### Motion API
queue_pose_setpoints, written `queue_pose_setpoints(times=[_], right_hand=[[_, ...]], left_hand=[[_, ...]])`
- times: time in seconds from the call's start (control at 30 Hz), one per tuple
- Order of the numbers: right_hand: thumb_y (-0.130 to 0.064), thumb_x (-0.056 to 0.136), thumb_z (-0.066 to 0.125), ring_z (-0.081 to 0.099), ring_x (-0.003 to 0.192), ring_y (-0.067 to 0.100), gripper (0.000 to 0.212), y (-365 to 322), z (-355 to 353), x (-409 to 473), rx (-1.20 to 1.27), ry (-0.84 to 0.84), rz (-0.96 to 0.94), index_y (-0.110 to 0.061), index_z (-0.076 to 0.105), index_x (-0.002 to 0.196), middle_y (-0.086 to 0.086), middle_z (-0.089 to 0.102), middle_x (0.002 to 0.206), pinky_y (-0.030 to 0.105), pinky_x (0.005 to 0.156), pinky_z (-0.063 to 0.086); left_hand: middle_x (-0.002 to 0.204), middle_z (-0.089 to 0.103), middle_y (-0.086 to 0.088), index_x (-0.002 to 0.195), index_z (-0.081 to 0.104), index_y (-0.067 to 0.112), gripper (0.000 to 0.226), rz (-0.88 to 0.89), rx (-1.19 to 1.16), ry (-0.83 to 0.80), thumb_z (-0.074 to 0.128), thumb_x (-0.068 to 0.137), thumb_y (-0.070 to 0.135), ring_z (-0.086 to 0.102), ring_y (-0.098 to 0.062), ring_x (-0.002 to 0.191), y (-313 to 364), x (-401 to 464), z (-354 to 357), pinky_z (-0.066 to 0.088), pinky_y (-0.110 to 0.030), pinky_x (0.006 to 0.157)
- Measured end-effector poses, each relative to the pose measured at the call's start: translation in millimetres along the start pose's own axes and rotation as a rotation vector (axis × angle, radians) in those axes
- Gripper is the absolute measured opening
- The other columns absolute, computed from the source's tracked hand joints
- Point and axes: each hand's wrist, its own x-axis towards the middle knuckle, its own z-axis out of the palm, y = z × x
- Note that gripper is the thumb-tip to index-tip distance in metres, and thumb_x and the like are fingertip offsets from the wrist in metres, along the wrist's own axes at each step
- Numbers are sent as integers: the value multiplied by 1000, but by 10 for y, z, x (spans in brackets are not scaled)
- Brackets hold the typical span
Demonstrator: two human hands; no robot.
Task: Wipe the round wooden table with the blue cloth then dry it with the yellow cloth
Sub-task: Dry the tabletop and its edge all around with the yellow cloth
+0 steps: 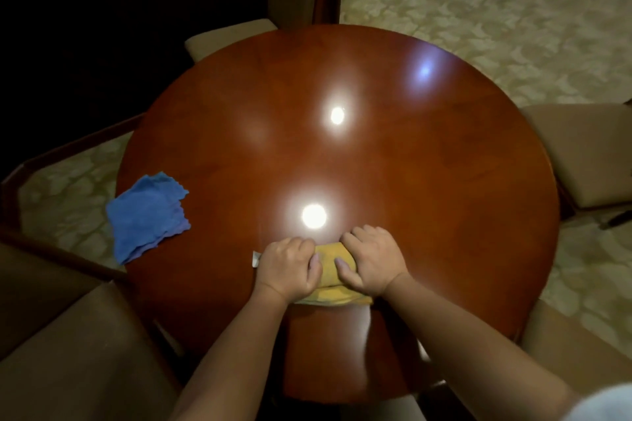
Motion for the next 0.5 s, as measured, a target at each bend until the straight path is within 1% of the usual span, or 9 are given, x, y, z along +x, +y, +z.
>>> queue_pose_setpoints(times=[0.23, 0.37, 0.5], right_hand=[[-48, 83, 40, 47, 55, 28, 44, 479, 143, 729, 10, -3, -29, -8, 56, 72, 7, 48, 62, 33, 52, 30], [-48, 84, 40, 48, 55, 29, 46, 782, 242, 1210, 28, 14, -69, -7, 58, 74, 8, 50, 64, 35, 51, 35], [-47, 84, 40, 51, 58, 31, 45, 1010, 319, 1611, 36, 33, -80, -7, 59, 78, 10, 53, 66, 37, 53, 38]], left_hand=[[52, 48, -7, 58, 49, 10, 28, -42, -10, 57, 39, 80, 25, 48, -28, 43, -347, 696, 183, 33, -25, 40], [53, 50, -8, 60, 51, 9, 29, -95, -2, 87, 38, 81, 25, 49, -29, 45, -584, 1101, 332, 35, -28, 40], [54, 51, -9, 60, 51, 8, 29, -155, 21, 132, 38, 80, 24, 48, -30, 45, -752, 1455, 438, 34, -28, 40]])
